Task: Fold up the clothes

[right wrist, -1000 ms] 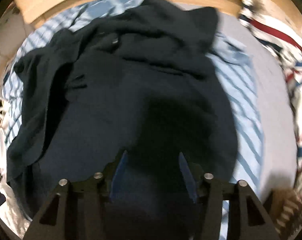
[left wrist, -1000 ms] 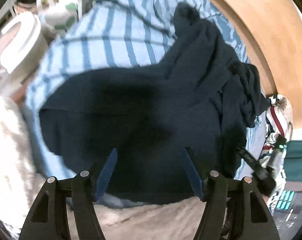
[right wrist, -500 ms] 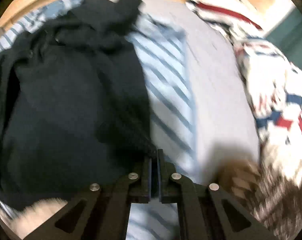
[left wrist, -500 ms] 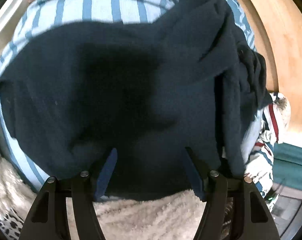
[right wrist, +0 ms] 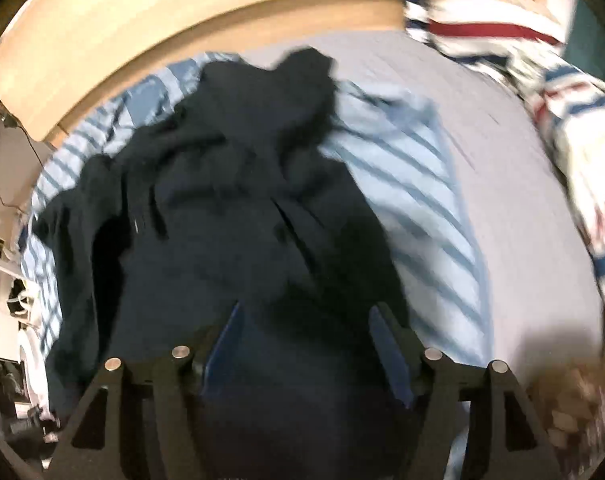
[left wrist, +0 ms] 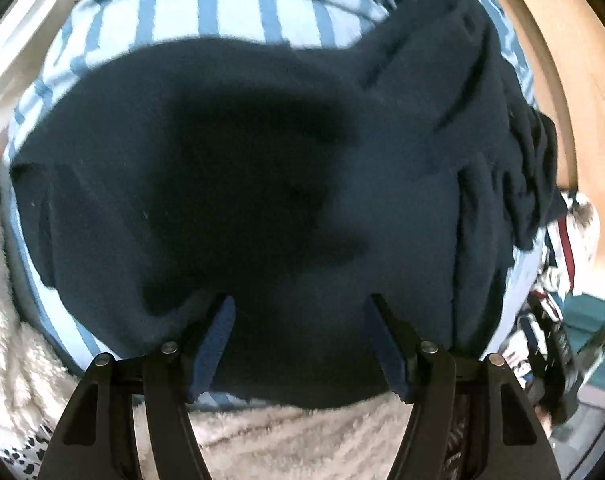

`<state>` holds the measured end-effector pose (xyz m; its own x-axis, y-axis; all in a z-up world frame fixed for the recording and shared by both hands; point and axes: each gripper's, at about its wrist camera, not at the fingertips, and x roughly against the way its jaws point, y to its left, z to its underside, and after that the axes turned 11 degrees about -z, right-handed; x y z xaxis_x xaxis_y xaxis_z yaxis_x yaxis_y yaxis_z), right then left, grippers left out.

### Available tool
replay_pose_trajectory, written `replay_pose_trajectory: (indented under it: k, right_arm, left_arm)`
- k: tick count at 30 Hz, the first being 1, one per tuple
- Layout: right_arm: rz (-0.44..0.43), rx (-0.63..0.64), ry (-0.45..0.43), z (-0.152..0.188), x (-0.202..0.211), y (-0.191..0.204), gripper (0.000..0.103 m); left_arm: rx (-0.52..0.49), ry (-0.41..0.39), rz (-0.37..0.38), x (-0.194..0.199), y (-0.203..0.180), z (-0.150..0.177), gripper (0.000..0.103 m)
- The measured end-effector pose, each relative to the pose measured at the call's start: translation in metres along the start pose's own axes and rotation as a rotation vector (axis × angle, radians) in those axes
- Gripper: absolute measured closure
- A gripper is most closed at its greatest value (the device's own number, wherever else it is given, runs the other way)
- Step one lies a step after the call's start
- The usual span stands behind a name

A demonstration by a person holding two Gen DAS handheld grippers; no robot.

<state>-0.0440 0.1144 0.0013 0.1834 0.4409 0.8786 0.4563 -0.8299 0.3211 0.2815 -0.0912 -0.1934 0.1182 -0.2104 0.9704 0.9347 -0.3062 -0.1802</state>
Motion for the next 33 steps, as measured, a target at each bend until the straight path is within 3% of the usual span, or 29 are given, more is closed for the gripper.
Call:
replay_pose_trajectory:
  k: [3,5,7,8,9,13,17,20,21,23,26,28,30,31,32,33]
  right_arm:
    - [-0.035,0.042,0.012,-0.029,-0.049,0.005,0.039]
    - [0.016,0.041,0.049,-0.044,-0.092,-0.005,0.04]
    - [0.031,0.05,0.093,-0.047,-0.114,-0.006,0.06]
    - [0.024,0.056,0.114,-0.046,-0.121,-0.004,0.089]
    - [0.007,0.067,0.128,-0.043,-0.122,0.0,0.099]
    - [-0.153,0.192,0.154,-0.006,-0.079,0.036,0.1]
    - [-0.397,0.349,0.337,0.057,-0.036,0.086,0.1]
    - [-0.478,0.418,0.431,0.088,-0.021,0.113,0.09]
    - [-0.474,0.405,0.422,0.088,-0.016,0.114,0.056]
    - [-0.426,0.344,0.322,0.072,-0.005,0.106,0.032]
    - [-0.261,0.176,0.108,0.041,0.023,0.06,0.034]
    - [-0.02,0.054,0.028,0.026,0.027,0.02,0.036]
    - [0.171,-0.033,0.018,0.018,0.021,-0.015,0.054]
    - [0.205,-0.064,0.037,0.017,0.013,-0.03,0.055]
    - [0.157,-0.089,0.064,0.018,0.003,-0.042,0.056]
    - [0.091,-0.109,0.084,0.022,-0.003,-0.049,0.056]
  left_arm:
    - [0.019,-0.009,-0.007,0.0,-0.001,-0.008,0.035]
    - [0.028,-0.009,-0.011,-0.002,-0.002,-0.012,0.035]
    - [0.045,-0.003,-0.003,-0.004,-0.004,-0.014,0.035]
    - [0.051,0.003,0.006,-0.005,-0.004,-0.014,0.035]
    - [0.048,0.013,0.019,-0.005,-0.005,-0.013,0.035]
    - [0.029,0.036,0.081,-0.003,-0.005,-0.006,0.035]
    - [0.023,0.044,0.148,0.005,-0.003,0.005,0.035]
    - [0.016,0.041,0.176,0.012,-0.004,0.011,0.035]
    - [0.009,0.038,0.185,0.016,-0.006,0.013,0.035]
    - [-0.013,0.024,0.191,0.026,-0.014,0.014,0.035]
    - [-0.067,-0.005,0.201,0.035,-0.032,0.008,0.035]
    - [-0.143,-0.032,0.203,0.035,-0.057,0.005,0.035]
    - [-0.246,-0.075,0.213,0.035,-0.089,0.008,0.036]
    - [-0.309,-0.101,0.224,0.037,-0.105,0.011,0.046]
    - [-0.363,-0.112,0.228,0.035,-0.117,0.014,0.057]
    - [-0.432,-0.115,0.223,0.029,-0.134,0.017,0.059]
